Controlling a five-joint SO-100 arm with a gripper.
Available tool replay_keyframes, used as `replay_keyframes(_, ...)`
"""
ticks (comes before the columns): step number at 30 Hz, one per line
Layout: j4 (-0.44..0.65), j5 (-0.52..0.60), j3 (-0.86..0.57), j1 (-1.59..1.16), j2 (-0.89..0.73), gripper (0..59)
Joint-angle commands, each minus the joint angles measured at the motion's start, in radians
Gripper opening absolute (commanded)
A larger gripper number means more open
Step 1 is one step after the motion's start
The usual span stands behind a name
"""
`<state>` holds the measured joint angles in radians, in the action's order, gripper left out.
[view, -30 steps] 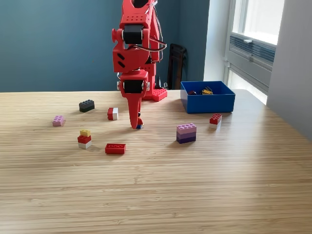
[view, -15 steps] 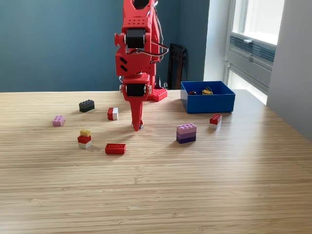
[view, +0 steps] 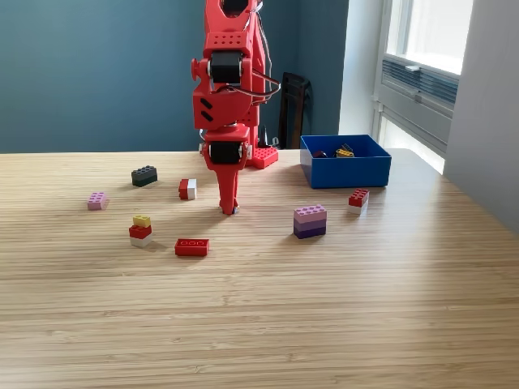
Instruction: Grasp a lego block and put it in the bin.
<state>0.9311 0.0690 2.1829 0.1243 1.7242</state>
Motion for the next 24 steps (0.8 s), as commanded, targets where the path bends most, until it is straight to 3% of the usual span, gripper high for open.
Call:
replay_keyframes(1,0.002,0.009,-0.002,0.011,0.044,0.1)
replay_keyframes(9,0.052,0.009,-0.081,0.011,0.044,0.1)
replay_keyframes(13,0.198,0.015,-0.267,0.008,0.044,0.1)
replay_keyframes(20,0.508,0.018,-0.71,-0.075,0.044,0.1)
replay_keyframes(24,0.657,0.052,-0.839,-0.23,0.046,0.1)
